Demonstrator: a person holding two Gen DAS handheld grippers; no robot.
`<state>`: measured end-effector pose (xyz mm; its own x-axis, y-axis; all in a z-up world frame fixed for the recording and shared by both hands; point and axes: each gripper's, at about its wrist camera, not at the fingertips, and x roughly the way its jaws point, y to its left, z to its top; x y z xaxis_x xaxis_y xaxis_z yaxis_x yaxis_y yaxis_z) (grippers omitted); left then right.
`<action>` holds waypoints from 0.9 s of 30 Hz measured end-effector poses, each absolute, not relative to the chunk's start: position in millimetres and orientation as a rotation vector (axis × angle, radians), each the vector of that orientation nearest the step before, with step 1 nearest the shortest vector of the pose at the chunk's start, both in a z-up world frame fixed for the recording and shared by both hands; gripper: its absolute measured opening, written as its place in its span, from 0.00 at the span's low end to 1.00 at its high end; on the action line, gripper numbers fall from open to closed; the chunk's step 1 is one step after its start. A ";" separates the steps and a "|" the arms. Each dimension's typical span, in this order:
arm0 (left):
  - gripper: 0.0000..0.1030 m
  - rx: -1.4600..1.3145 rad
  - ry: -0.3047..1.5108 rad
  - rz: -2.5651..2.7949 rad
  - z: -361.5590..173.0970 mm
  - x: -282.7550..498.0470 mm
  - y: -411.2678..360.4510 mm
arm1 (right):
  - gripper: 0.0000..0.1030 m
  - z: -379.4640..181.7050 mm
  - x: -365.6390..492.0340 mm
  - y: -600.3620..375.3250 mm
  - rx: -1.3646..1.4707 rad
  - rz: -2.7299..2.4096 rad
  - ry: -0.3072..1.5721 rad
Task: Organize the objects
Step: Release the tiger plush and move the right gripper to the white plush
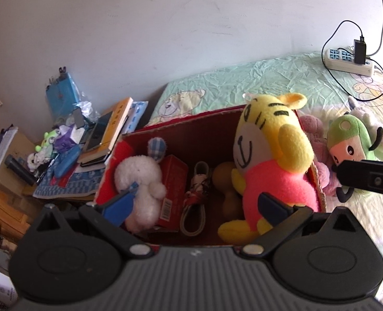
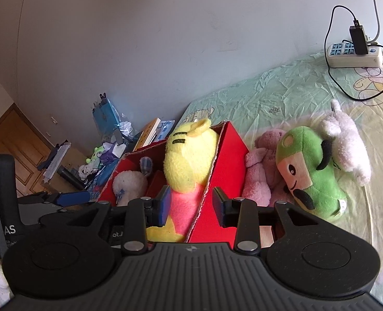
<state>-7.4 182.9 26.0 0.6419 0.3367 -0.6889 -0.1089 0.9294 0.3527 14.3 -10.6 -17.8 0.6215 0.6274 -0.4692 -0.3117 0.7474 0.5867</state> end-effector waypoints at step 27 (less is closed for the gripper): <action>0.99 0.293 0.799 0.083 48.0 -17.2 75.9 | 0.39 -34.4 3.5 -105.3 0.542 0.419 0.728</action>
